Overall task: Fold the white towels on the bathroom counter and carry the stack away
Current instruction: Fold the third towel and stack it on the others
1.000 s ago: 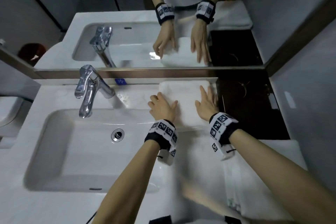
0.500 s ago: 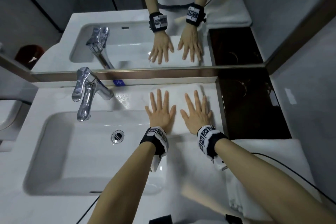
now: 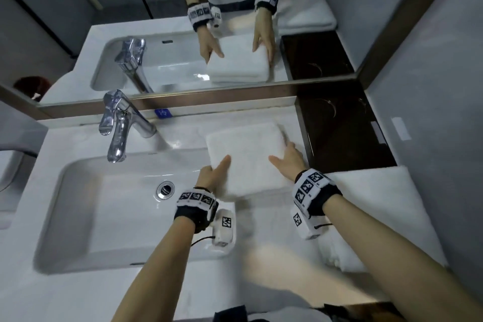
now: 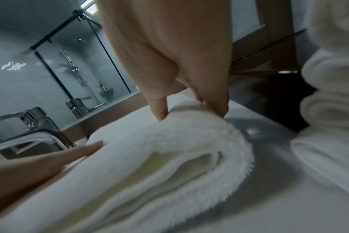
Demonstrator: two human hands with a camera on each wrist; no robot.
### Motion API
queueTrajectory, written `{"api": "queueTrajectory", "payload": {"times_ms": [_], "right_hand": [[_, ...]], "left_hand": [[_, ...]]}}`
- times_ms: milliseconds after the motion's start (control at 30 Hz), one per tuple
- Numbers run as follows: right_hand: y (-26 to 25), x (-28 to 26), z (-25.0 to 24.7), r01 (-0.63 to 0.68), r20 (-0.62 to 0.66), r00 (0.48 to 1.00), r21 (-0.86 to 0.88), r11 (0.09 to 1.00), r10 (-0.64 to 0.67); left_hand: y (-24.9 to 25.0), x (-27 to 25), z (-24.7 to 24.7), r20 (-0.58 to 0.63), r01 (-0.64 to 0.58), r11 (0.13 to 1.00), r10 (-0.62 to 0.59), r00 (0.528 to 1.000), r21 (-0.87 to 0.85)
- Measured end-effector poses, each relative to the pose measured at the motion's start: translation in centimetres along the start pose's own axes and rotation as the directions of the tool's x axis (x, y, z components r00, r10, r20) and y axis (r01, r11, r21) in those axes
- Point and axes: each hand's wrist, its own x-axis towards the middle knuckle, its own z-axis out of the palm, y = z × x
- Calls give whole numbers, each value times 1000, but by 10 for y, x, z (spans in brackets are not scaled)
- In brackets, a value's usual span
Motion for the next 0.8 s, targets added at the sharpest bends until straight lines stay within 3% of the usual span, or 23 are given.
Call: {"api": "queueTrajectory", "payload": {"times_ms": [133, 367, 567, 800], "right_hand": [[8, -9, -5, -41, 60, 998, 79, 996, 37], [10, -42, -37, 131, -32, 991, 428, 894, -129], [44, -74, -93, 231, -156, 971, 401, 886, -182], [120, -111, -151, 206, -280, 954, 365, 908, -104]], "left_hand": [[-8, -7, -7, 63, -53, 998, 54, 997, -17], [9, -49, 1, 38, -211, 964, 220, 975, -159], [26, -102, 43, 30, -333, 926, 343, 939, -177], [22, -162, 115, 104, -310, 947, 318, 942, -89]]}}
